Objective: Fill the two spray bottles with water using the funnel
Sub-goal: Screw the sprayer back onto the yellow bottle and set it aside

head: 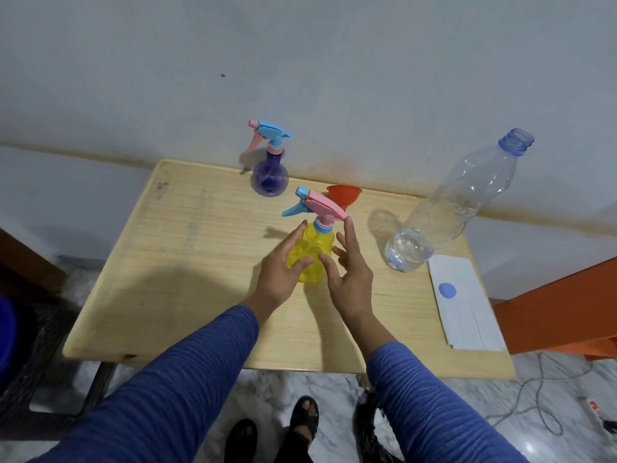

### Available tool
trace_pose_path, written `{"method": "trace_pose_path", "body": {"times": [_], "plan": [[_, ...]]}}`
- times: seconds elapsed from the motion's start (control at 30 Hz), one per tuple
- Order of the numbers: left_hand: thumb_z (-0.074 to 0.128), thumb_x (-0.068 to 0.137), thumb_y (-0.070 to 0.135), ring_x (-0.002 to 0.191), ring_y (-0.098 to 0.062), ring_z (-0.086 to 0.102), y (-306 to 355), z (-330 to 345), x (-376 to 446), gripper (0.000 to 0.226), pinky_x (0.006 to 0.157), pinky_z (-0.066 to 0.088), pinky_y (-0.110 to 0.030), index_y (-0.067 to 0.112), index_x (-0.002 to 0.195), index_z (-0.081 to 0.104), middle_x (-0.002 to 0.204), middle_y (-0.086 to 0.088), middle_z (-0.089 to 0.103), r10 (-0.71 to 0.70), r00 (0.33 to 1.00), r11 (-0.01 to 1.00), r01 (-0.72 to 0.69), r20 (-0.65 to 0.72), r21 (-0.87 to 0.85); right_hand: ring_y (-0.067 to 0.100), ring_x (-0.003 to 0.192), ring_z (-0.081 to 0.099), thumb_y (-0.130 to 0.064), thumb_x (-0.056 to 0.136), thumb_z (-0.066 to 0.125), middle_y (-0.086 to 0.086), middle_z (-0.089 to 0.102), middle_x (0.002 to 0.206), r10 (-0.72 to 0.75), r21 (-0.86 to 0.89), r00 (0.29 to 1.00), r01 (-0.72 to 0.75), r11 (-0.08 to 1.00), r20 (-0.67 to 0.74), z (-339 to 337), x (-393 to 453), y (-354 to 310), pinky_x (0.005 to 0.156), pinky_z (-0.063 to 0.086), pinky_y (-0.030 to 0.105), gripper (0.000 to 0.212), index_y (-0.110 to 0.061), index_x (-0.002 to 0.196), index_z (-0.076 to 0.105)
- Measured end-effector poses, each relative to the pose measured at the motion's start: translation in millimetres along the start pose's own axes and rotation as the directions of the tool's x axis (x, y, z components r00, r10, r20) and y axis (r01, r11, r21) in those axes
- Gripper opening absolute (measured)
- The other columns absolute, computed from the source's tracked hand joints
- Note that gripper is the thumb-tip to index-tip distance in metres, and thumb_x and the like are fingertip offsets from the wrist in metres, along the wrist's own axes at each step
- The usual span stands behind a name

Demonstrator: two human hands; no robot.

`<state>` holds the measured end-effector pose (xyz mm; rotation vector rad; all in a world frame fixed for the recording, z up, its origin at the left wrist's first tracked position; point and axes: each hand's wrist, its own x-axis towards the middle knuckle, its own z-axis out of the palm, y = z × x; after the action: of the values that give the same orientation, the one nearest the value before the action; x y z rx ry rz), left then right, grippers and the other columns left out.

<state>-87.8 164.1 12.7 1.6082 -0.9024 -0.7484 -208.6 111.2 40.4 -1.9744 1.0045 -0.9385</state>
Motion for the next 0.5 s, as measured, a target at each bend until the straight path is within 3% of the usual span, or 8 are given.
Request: {"method": "trace_pose_path", "body": {"times": [0.1, 0.2, 0.33, 0.4, 0.5], "plan": [[0.064, 0.087, 0.015, 0.13, -0.007, 0.042, -0.9, 0.1, 0.5, 0.067, 0.107, 0.037, -0.026, 0.038, 0.141, 0.032, 0.143, 0.011, 0.044, 0.003, 1.0, 1.0, -0.003, 0.002, -0.008, 0.005, 0.116, 0.053, -0.018, 0.085, 0.067, -0.015, 0.049, 0.131, 0.077, 0.047, 0.996, -0.076, 0.996, -0.04, 4.7, 2.2, -3.0, 0.098, 0.044, 0.024, 0.092, -0.065, 0.132, 0.004], [0.064, 0.086, 0.014, 0.131, -0.006, 0.041, -0.9, 0.0, 1.5, 0.067, 0.105, 0.034, -0.02, 0.037, 0.141, 0.033, 0.143, 0.009, 0.045, -0.007, 1.0, 1.0, 0.007, -0.002, -0.012, 0.002, 0.12, 0.05, -0.02, 0.08, 0.073, 0.0, 0.056, 0.133, 0.159, 0.124, 0.986, -0.151, 0.981, -0.051, 3.0, 9.0, -6.8, 0.102, 0.039, 0.024, 0.1, -0.055, 0.137, -0.002], [0.063, 0.086, 0.012, 0.131, -0.003, 0.039, -3.4, 0.2, 2.7, 0.068, 0.104, 0.031, -0.017, 0.04, 0.14, 0.034, 0.142, 0.015, 0.043, 0.009, 1.0, 1.0, -0.009, -0.001, -0.011, 0.0, 0.115, 0.056, -0.019, 0.073, 0.079, -0.011, 0.057, 0.128, 0.111, 0.176, 0.991, -0.124, 0.977, 0.081, -1.3, 32.7, -10.5, 0.104, 0.043, 0.029, 0.108, -0.056, 0.138, 0.002], [0.064, 0.086, 0.013, 0.129, 0.0, 0.038, -5.2, 0.3, 3.7, 0.068, 0.103, 0.032, -0.017, 0.045, 0.137, 0.033, 0.139, 0.019, 0.043, 0.019, 1.0, 1.0, -0.019, 0.002, -0.023, 0.011, 0.117, 0.057, -0.021, 0.072, 0.08, -0.004, 0.048, 0.141, 0.058, 0.209, 0.988, -0.086, 0.974, 0.14, -3.8, 47.0, -13.2, 0.1, 0.048, 0.038, 0.105, -0.054, 0.141, 0.008], [0.065, 0.086, 0.015, 0.128, 0.003, 0.041, -7.9, 1.1, 4.3, 0.067, 0.107, 0.034, -0.021, 0.047, 0.136, 0.033, 0.138, 0.02, 0.045, 0.029, 0.999, 0.996, -0.031, -0.023, -0.08, 0.005, 0.114, 0.057, -0.015, 0.073, 0.079, 0.002, 0.046, 0.143, 0.003, 0.248, 0.968, -0.067, 0.966, 0.25, -6.5, 65.6, -15.4, 0.095, 0.05, 0.031, 0.096, -0.043, 0.143, 0.019]]}}
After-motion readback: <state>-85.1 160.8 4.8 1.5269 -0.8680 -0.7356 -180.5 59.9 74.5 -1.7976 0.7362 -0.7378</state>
